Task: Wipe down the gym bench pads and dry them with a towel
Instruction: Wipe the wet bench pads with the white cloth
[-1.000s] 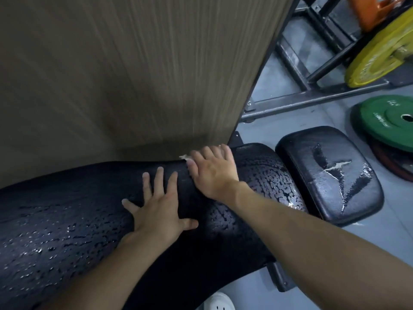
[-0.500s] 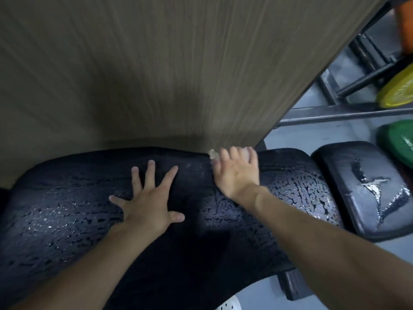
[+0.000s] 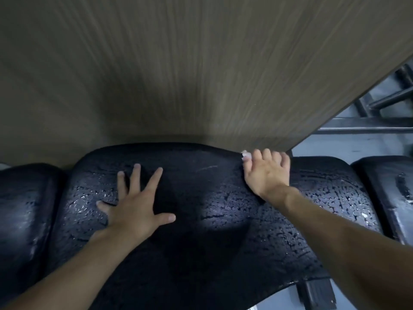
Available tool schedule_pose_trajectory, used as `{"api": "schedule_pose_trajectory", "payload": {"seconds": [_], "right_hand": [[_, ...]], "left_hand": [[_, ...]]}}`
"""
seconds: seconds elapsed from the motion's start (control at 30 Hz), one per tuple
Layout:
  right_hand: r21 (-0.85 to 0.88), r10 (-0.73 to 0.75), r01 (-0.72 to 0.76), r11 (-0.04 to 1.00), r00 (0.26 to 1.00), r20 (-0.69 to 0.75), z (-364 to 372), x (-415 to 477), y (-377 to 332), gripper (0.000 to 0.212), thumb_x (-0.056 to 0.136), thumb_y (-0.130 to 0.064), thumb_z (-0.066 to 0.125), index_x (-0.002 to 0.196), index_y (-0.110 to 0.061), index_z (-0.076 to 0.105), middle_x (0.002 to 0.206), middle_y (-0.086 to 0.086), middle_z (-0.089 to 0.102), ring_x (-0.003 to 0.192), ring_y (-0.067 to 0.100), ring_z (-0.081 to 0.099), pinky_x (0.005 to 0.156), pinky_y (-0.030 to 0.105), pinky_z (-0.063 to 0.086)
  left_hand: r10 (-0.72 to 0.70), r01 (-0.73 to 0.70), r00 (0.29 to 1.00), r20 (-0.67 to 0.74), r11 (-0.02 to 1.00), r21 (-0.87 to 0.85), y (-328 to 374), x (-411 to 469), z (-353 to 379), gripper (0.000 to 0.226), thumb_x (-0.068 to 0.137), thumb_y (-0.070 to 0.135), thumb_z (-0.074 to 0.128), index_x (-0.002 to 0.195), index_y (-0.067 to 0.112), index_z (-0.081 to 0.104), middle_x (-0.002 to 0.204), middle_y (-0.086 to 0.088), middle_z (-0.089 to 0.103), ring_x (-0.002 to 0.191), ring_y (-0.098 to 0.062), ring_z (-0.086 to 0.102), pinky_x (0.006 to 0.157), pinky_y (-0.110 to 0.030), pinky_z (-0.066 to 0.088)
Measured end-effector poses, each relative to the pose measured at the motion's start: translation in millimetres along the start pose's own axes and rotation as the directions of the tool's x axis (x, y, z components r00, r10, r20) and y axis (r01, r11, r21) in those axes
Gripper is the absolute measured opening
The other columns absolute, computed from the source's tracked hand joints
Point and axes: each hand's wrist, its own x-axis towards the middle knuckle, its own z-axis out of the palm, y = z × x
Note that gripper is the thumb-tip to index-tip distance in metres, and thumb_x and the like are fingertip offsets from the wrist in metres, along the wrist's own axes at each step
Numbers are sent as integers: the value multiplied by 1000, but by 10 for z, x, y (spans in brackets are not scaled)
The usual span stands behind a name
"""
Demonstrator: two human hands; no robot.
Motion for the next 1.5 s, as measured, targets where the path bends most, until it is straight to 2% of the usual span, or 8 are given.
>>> {"api": "schedule_pose_trajectory", "payload": {"seconds": [0.17, 0.3, 0.47, 0.6, 0.9, 1.03, 1.27, 1.5], "right_hand": [[93, -155, 159, 983, 987, -41, -24, 38, -1087, 51, 101, -46, 21, 144, -22, 34, 134, 4, 48, 127, 28, 41, 113, 48, 19], [111, -354, 354, 928, 935, -26, -115, 101, -1056, 56, 103, -50, 20, 152, -23, 25, 140, 6, 47, 129, 28, 42, 109, 47, 27], [51, -176, 177, 983, 984, -29, -78, 50, -475, 54, 102, -51, 18, 138, -20, 43, 131, 11, 56, 120, 32, 49, 100, 46, 34], [44, -66, 66, 997, 998, -11, -89, 57, -842, 51, 101, -46, 17, 126, -15, 49, 132, 11, 53, 124, 32, 44, 106, 49, 28], [-7, -422, 423, 906, 902, -86, -89, -22, -2485, 53, 100, -47, 21, 147, -25, 33, 140, 2, 47, 130, 27, 40, 111, 47, 22], [-15, -568, 568, 823, 821, -63, -124, 33, -2410, 57, 102, -51, 20, 153, -27, 24, 144, 2, 45, 132, 26, 40, 110, 45, 25], [-14, -393, 393, 919, 918, -55, -144, -7, -2648, 53, 102, -47, 15, 145, -25, 36, 136, 5, 49, 127, 28, 41, 108, 47, 26], [-70, -667, 663, 745, 741, -83, -76, -331, -3453, 50, 100, -48, 21, 144, -28, 37, 142, -3, 44, 137, 23, 30, 115, 46, 15]], "left_hand": [[24, -24, 1000, -6, 1000, 17, -9, 16, 31, 116, 70, 68, 70, 146, 54, -16, 156, 9, -35, 145, -27, -28, 104, -79, 14], [75, -74, 997, -12, 997, 31, -230, -5, -4, 113, 72, 64, 72, 148, 52, -11, 157, 12, -33, 146, -19, -27, 108, -74, 14], [-94, 90, 995, -37, 989, -116, -844, -95, -75, 114, 69, 64, 76, 148, 55, -6, 157, 13, -31, 147, -21, -24, 104, -77, 21], [-67, 62, 996, -55, 994, -89, -926, -149, -48, 110, 73, 67, 69, 149, 50, -9, 157, 10, -32, 147, -23, -24, 104, -75, 24], [9, -14, 998, -56, 996, -85, -1034, -221, -41, 103, 79, 63, 66, 151, 45, -6, 160, 7, -28, 148, -21, -24, 109, -69, 21], [19, -24, 994, -111, 998, -50, -1273, -314, -19, 102, 79, 67, 63, 152, 42, -3, 162, 6, -21, 149, -16, -16, 116, -56, 18], [-95, 97, 985, -146, 995, 2, -1719, -542, 122, 108, 77, 81, 46, 153, 32, -13, 162, 8, -20, 146, -14, -26, 113, -67, 5], [-102, 111, 982, -159, 993, 50, -1826, -628, 123, 109, 76, 84, 41, 154, 27, -8, 157, -6, -33, 147, -21, -25, 118, -57, 2]]}}
